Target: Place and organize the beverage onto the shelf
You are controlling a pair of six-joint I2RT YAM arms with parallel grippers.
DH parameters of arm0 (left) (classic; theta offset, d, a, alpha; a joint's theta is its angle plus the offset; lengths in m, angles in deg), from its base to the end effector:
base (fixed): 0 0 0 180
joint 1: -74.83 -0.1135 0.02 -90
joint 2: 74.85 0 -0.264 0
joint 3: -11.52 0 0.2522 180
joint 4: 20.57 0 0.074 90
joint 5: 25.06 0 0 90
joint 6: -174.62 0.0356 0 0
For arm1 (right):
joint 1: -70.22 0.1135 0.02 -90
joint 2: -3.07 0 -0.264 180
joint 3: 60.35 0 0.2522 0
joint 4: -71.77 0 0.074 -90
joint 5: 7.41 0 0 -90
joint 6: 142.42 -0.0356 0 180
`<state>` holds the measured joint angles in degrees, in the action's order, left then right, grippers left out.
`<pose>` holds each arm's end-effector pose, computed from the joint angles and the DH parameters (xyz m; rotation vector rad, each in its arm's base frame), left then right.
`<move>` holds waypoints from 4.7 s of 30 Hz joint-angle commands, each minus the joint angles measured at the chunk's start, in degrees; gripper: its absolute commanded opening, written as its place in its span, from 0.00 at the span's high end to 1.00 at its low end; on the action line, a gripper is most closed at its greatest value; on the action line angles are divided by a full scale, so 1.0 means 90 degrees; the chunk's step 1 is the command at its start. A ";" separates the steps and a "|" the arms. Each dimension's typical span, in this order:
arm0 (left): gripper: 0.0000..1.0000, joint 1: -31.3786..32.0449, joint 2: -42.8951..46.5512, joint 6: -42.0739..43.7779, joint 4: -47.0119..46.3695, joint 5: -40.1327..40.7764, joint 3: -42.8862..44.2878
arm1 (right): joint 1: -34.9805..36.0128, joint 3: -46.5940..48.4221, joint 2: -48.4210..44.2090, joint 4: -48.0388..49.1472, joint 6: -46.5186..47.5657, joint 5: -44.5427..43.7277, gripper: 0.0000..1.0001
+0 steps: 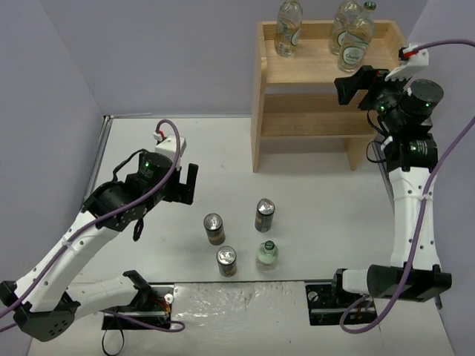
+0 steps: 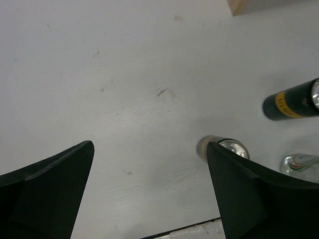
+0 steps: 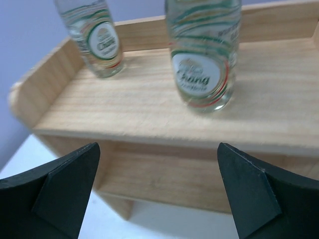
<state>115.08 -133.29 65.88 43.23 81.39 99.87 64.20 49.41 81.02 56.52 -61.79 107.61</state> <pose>0.1517 -0.1152 0.4039 0.2377 2.1361 -0.2927 0.2811 -0.0145 0.5349 -0.2030 1.3010 0.3294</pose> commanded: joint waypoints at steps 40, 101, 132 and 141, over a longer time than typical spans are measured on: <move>0.89 0.4600 -0.3556 -0.0418 -0.2318 0.0125 0.0394 | 0.0171 -0.2562 -0.3593 -0.1602 -0.0483 0.0472 0.00; 0.98 0.1905 -0.4074 -0.0027 0.2731 0.0868 0.8832 | 0.6089 -0.3812 -0.0546 0.4394 0.1295 0.0619 0.25; 0.98 0.1641 -0.4230 -0.0086 0.2643 0.0047 0.8939 | 0.6089 -0.3304 0.0040 0.4570 0.0787 0.1545 0.44; 0.78 0.1573 -0.4113 -0.0007 0.2331 -0.0060 0.8783 | 0.6089 -0.3255 -0.0019 0.5176 0.0513 0.2025 1.00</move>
<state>129.14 -172.56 65.88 75.17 84.36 177.40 117.77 16.87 81.94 93.52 -56.19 118.65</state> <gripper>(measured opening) 0.311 0.634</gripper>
